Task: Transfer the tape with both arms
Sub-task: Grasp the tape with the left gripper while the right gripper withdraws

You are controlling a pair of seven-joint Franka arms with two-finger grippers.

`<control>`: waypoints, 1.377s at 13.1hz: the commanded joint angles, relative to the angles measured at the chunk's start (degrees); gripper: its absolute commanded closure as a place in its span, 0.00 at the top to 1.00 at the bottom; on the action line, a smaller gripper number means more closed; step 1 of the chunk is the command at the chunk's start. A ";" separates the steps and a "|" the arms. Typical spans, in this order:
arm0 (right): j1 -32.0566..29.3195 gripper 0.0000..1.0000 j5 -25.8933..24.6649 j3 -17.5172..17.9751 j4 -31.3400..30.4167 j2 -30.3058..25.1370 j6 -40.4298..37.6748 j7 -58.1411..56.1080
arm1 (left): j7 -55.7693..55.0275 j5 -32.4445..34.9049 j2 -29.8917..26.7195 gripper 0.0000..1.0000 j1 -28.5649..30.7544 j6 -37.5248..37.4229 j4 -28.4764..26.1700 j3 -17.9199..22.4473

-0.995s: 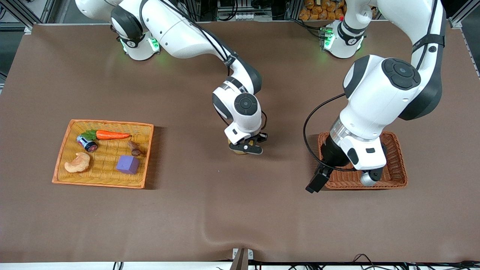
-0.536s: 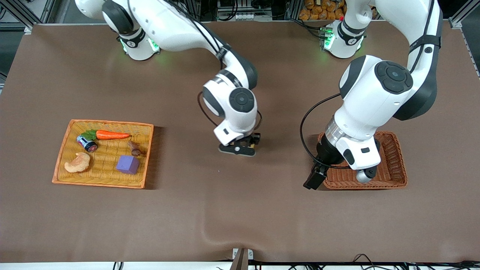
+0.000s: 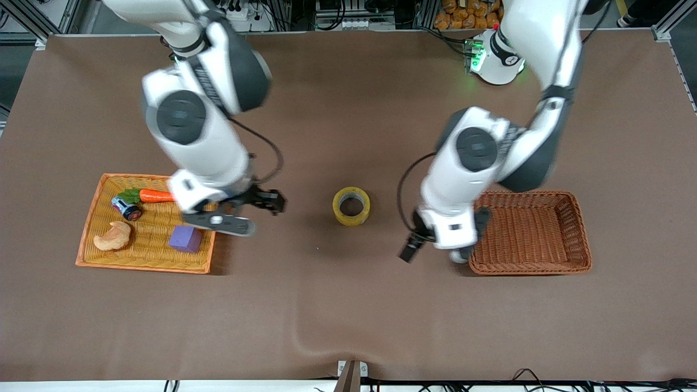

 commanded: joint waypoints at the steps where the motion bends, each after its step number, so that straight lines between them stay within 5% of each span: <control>1: -7.96 1.00 0.79 1.31 -16.05 -11.46 3.72 -9.04 | 0.28 2.90 4.48 1.00 -6.03 0.04 1.01 0.67; 6: -19.57 1.00 0.44 1.13 -31.17 -21.31 5.47 -27.59 | 0.03 5.19 10.12 1.00 -13.07 -0.05 -0.31 0.76; 11: -26.88 1.00 0.35 1.04 -36.38 -29.49 3.82 -28.85 | 0.03 6.33 11.61 1.00 -14.40 -0.31 -0.66 0.85; 13: -28.47 1.00 0.35 1.04 -34.73 -31.43 2.07 -28.50 | 0.20 6.33 11.53 1.00 -14.40 -2.06 -0.66 0.85; 18: -29.00 1.00 0.70 1.13 -15.23 -28.28 -13.75 -27.71 | 0.29 6.42 12.40 1.00 -14.49 -4.53 -1.54 0.76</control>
